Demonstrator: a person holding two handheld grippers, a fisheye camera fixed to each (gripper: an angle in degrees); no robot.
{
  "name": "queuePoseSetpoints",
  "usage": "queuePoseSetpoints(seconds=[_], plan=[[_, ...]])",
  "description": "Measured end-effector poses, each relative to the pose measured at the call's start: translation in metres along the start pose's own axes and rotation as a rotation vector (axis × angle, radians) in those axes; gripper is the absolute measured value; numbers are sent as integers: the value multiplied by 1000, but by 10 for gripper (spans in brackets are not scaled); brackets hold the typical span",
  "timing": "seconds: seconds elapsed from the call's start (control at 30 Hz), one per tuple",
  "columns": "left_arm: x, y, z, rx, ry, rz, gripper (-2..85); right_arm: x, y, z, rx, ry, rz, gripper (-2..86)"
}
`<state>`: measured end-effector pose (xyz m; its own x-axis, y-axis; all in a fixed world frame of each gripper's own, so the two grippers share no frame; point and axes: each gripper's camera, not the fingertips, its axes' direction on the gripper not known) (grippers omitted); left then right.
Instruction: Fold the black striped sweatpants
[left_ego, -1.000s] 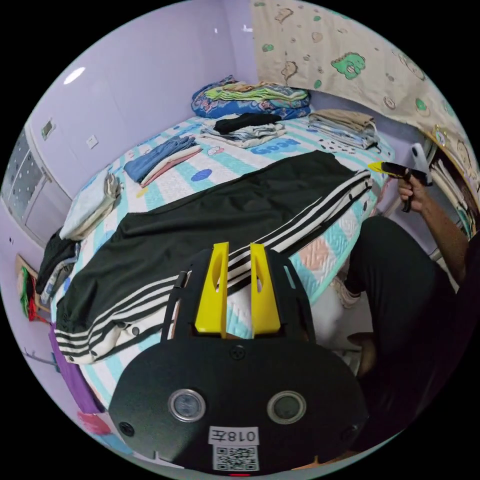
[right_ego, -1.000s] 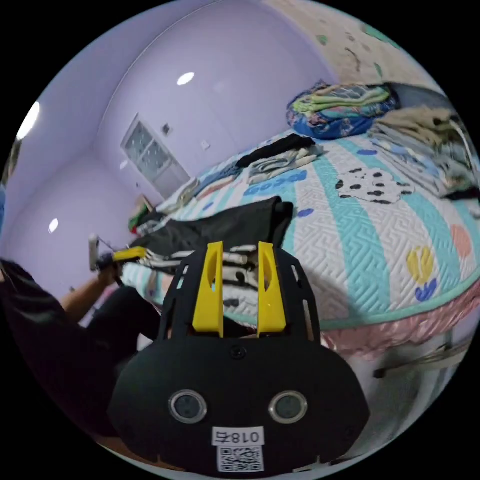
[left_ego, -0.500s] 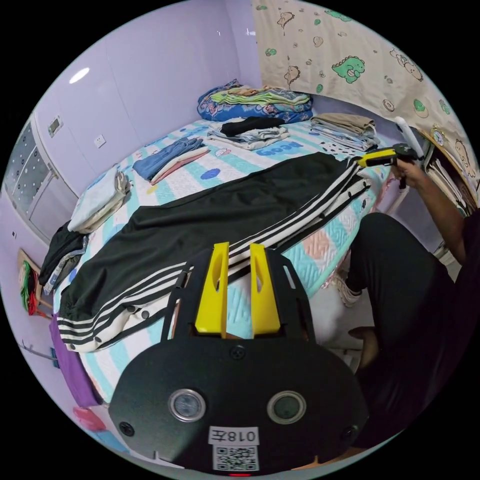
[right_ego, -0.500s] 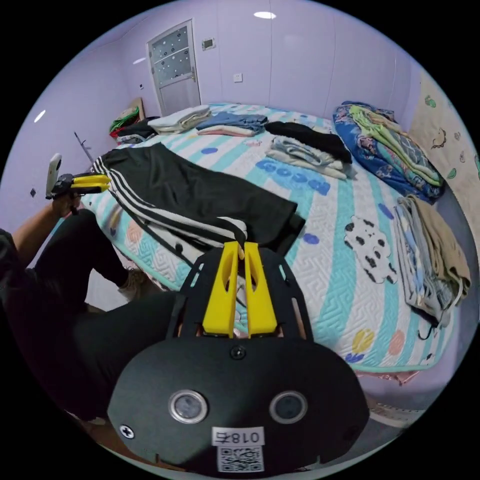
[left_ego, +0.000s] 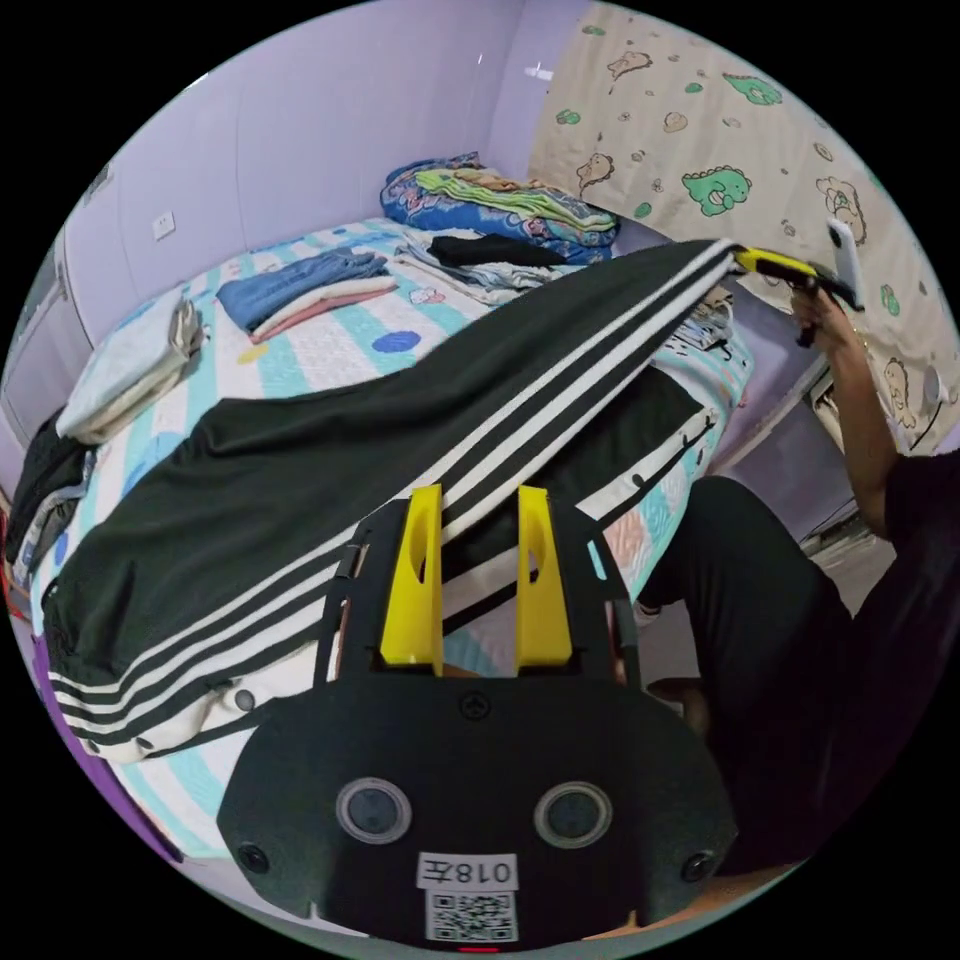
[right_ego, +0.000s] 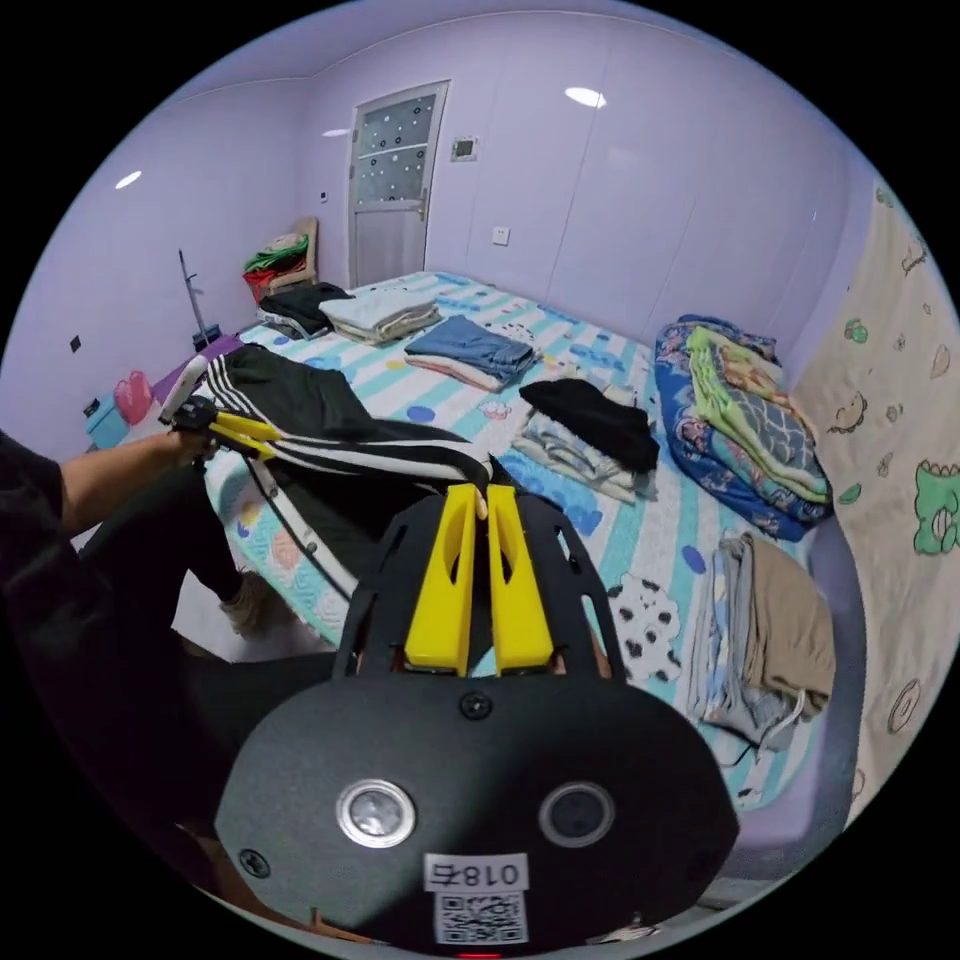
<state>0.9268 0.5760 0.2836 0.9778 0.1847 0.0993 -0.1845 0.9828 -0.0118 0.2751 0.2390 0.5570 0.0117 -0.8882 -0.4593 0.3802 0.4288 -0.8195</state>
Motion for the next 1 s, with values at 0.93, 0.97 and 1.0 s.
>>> queuePoseSetpoints(seconds=[0.93,0.97,1.0], plan=[[6,89,-96,20,-352,-71,113,33,176,138,-99,-270,516,56],[14,80,-88,-21,-368,-11,110,33,176,138,-98,-254,523,47],[21,70,-79,-54,-384,44,107,34,176,140,-100,-228,540,35]])
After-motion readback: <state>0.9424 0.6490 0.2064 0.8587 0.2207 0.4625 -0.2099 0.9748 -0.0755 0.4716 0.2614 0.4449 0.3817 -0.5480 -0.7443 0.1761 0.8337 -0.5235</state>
